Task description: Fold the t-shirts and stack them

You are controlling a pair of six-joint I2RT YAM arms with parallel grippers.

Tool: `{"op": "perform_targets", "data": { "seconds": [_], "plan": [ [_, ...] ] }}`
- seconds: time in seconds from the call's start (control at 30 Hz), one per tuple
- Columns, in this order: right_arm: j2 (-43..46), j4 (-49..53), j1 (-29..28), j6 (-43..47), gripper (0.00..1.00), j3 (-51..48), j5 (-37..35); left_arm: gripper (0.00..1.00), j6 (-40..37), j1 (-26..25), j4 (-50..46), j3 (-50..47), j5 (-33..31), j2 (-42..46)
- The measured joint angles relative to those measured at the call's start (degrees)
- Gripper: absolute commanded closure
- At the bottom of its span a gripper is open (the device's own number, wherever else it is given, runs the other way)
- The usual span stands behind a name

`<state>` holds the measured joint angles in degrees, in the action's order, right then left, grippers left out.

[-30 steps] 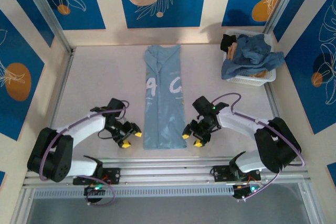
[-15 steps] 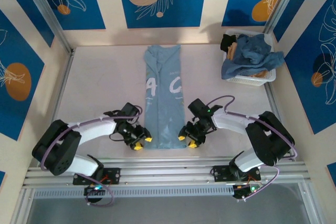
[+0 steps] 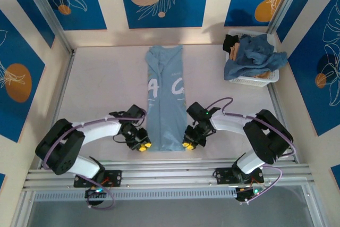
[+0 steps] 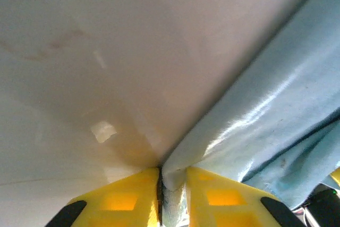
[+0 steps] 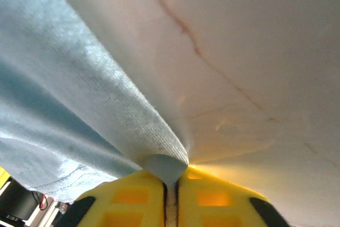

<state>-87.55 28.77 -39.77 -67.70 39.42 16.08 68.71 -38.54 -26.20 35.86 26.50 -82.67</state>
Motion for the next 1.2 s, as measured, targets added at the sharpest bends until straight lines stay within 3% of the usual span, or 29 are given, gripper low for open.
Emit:
{"op": "perform_targets", "data": {
  "seconds": [0.3, 0.8, 1.03, 1.2],
  "plan": [
    [1.3, 1.2, -0.7, -0.5, 1.0, 0.0, -1.2, 1.0, 0.1, -1.6, 6.2, -1.7, 0.5, 4.1],
    [8.0, 14.6, -3.8, 1.4, 1.0, 7.0, -1.7, 1.0, -2.1, -2.3, -6.4, -2.0, -0.2, 18.2],
    [6.3, 18.7, 2.0, 3.7, 1.0, 16.4, -1.9, 1.0, 2.8, -0.9, -3.9, 4.2, -5.9, 16.9],
    [0.2, 20.6, 7.1, 6.9, 1.0, 26.1, -2.3, 1.0, 2.8, 5.2, -2.8, 11.5, -9.8, 12.9]
  ]
}}
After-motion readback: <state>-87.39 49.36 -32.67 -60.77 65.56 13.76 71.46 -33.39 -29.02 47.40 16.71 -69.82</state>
